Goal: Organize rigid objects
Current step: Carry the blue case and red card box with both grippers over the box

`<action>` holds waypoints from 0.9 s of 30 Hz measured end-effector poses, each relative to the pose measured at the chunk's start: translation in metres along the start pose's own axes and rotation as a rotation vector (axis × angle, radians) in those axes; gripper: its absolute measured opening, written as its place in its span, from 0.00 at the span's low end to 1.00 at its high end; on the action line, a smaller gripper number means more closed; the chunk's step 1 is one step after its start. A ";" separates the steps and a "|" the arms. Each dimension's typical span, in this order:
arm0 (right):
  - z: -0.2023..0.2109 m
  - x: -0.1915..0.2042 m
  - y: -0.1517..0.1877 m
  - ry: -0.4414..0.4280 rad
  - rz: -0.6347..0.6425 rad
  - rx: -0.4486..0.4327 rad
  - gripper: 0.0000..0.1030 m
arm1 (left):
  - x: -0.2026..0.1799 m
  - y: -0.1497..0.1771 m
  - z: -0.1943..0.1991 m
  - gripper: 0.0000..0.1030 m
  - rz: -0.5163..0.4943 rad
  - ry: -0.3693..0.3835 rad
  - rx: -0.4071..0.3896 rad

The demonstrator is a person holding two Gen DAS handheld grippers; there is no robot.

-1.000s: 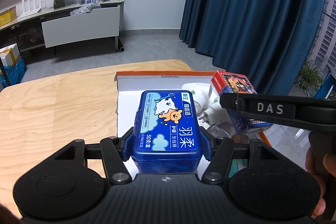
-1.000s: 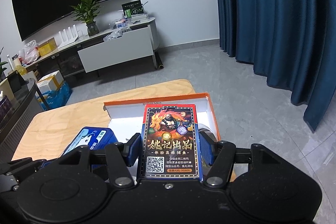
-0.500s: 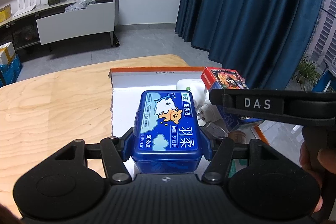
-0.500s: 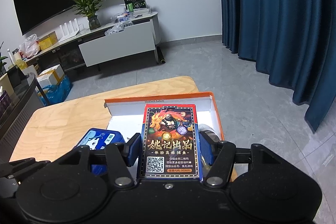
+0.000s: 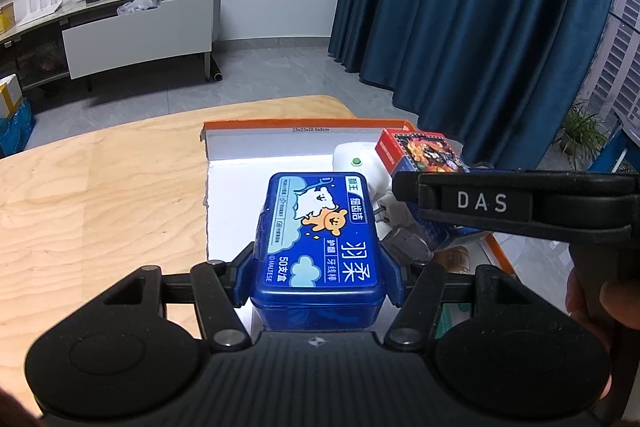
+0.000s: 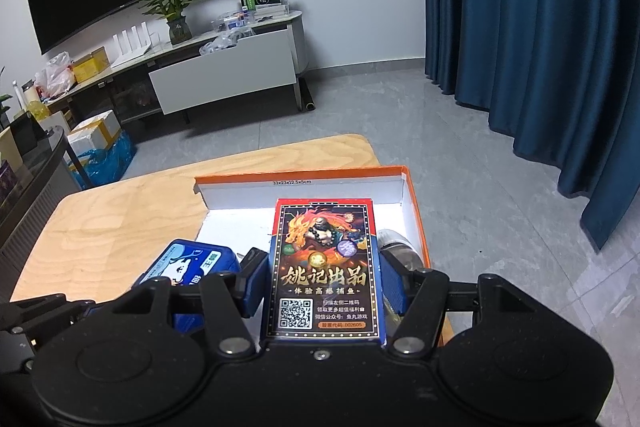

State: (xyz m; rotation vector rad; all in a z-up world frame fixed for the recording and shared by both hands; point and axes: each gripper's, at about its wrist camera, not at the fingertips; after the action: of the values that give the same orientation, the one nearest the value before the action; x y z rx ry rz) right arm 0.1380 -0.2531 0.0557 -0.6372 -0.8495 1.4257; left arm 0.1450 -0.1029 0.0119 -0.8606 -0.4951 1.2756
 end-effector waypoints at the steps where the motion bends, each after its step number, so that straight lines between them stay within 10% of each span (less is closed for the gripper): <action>1: -0.001 0.001 0.000 0.002 0.007 0.001 0.69 | 0.000 0.000 0.000 0.60 0.002 0.001 0.002; 27: 0.029 0.009 0.012 -0.020 0.002 -0.044 0.69 | 0.004 0.006 0.013 0.60 0.023 -0.025 -0.019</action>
State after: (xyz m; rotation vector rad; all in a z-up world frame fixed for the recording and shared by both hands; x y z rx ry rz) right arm 0.1074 -0.2465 0.0637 -0.6582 -0.8982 1.4210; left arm 0.1323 -0.0947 0.0146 -0.8694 -0.5190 1.3058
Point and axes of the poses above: each gripper's, at about its wrist camera, not at the fingertips, and z roughly against the way its jaws point, x to its left, y to its underside, and after that the axes turned 5 degrees about -x, right-handed
